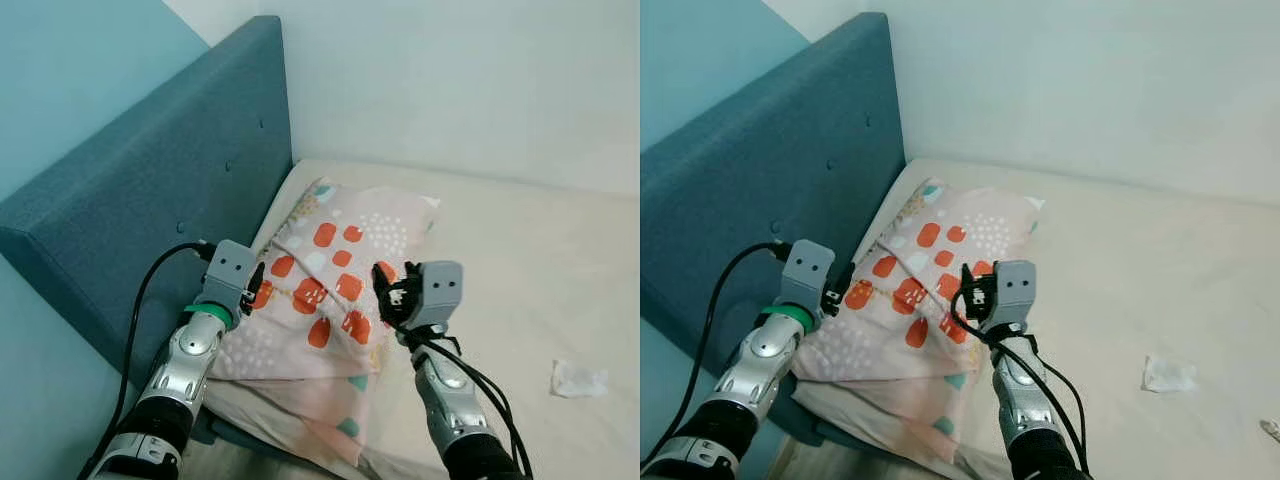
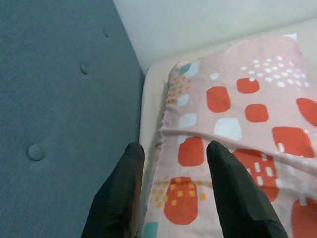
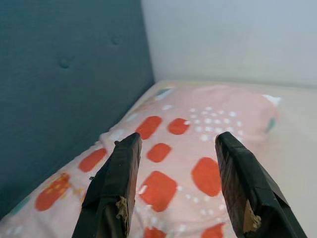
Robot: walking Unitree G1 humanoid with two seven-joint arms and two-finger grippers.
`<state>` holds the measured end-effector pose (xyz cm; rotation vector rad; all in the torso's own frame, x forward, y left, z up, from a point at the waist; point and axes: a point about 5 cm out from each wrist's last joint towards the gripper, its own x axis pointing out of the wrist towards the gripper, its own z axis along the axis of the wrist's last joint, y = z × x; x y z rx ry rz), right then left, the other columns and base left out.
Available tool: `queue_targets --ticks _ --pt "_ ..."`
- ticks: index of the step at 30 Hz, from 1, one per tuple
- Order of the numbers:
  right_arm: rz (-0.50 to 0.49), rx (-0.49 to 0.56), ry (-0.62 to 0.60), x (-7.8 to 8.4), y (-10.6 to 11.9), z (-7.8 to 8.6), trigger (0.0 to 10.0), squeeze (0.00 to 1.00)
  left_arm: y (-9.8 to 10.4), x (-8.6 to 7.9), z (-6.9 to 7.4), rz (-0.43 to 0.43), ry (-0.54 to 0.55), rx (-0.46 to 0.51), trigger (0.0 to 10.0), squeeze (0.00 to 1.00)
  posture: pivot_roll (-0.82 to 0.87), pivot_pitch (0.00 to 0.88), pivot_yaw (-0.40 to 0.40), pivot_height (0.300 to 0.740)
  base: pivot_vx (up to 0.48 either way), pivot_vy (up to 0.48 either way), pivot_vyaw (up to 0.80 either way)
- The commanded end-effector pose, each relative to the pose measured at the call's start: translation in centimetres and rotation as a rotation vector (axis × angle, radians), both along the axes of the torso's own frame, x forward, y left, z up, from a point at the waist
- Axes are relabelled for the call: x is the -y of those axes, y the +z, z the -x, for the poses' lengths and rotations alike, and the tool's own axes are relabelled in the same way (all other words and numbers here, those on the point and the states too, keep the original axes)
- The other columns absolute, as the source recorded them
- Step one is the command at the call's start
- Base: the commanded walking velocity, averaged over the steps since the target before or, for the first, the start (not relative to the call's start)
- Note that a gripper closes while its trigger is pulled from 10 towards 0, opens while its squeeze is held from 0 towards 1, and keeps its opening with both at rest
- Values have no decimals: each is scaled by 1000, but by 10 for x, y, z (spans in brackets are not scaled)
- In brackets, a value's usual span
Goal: Clean up the room
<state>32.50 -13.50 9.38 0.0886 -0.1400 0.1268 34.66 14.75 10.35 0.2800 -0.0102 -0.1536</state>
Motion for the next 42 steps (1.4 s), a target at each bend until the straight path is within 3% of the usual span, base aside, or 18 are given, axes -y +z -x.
queue_targets --ticks 1,12,15,27,42 --pt "-1 -12 -7 0 -3 2 10000 0 -5 0 3 19 -2 -10 10000 0 -51 2 72 740 0 0 0" --pt "52 -39 -73 10 -5 1 10000 0 -6 2 4 61 15 -17 10000 0 -56 0 53 730 0 0 0" --pt "41 -50 -83 13 -7 4 10000 0 -7 14 5 66 -16 -22 10000 0 -60 24 46 715 0 0 0" --pt "32 -67 -52 8 -12 8 10000 0 -11 27 10 78 -49 -27 10000 0 -47 3 38 670 0 0 0" --pt "40 -81 -40 7 -16 14 10000 0 -14 27 15 80 -51 -33 10000 0 -51 29 26 625 0 0 0"
